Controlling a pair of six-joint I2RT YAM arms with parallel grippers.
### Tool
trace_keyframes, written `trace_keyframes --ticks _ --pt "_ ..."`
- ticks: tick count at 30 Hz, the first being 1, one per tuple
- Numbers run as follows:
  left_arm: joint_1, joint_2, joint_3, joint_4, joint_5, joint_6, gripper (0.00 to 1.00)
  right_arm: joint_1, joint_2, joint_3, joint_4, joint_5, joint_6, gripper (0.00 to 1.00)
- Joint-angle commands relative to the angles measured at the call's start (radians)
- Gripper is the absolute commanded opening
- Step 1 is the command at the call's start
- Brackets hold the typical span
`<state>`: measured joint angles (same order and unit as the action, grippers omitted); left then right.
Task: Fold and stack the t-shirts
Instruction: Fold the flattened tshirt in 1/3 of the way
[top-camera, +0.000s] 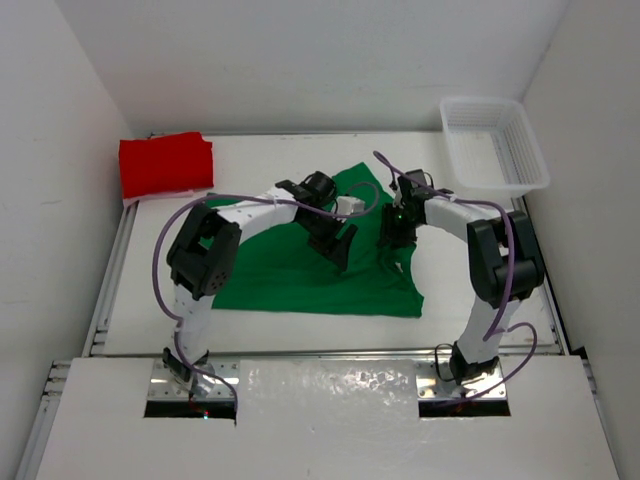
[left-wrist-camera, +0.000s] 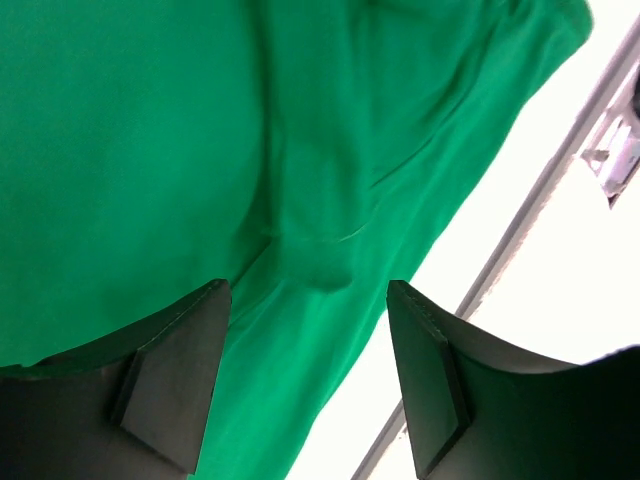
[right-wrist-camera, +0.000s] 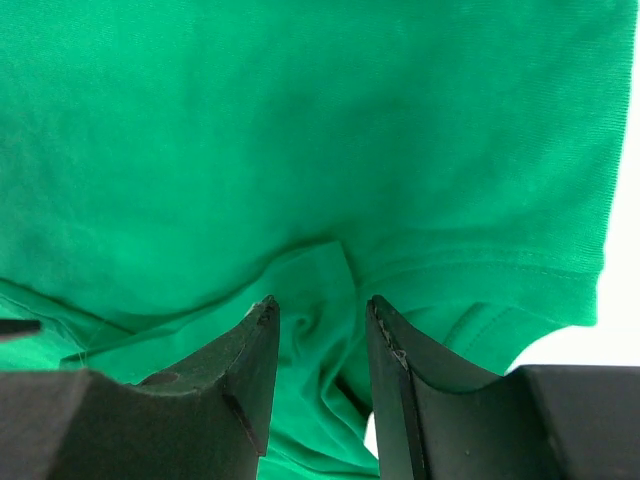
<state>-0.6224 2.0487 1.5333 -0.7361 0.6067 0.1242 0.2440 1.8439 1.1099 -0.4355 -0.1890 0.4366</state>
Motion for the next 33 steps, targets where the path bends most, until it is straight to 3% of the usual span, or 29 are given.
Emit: trace_keyframes --ticks 1,9,12,13,15,16,19,28,33 --pt "-0.022 -0.01 0.018 0.063 0.053 -0.037 0.61 0.0 -0.022 -0.015 0.064 -0.046 0.022 0.39" --pt "-0.046 0.007 -0.033 0.072 0.059 -0.038 0.49 -0.002 0.015 -0.027 0.083 -0.069 0.036 0.36" --pt "-0.045 0.028 -0.007 0.075 0.054 -0.049 0.31 0.0 0.008 -0.025 0.09 -0.058 0.037 0.2" --pt "-0.045 0.033 0.001 0.067 0.03 -0.051 0.17 -0.002 0.006 -0.024 0.09 -0.055 0.036 0.17" --pt "-0.045 0.044 0.011 0.075 -0.02 -0.055 0.1 -0.003 0.003 -0.018 0.084 -0.046 0.03 0.11" --pt "-0.045 0.05 0.01 0.076 -0.036 -0.06 0.0 -0.005 0.005 -0.018 0.083 -0.044 0.027 0.09" --pt "-0.045 0.048 0.011 0.087 -0.064 -0.057 0.0 -0.015 -0.015 -0.033 0.098 -0.035 0.019 0.0" --pt "-0.046 -0.093 -0.038 0.236 -0.37 0.02 0.0 -0.029 -0.161 -0.173 0.283 0.026 -0.007 0.0" --pt "-0.051 -0.064 -0.062 0.236 -0.361 0.055 0.0 -0.031 -0.127 -0.165 0.302 0.013 -0.019 0.0"
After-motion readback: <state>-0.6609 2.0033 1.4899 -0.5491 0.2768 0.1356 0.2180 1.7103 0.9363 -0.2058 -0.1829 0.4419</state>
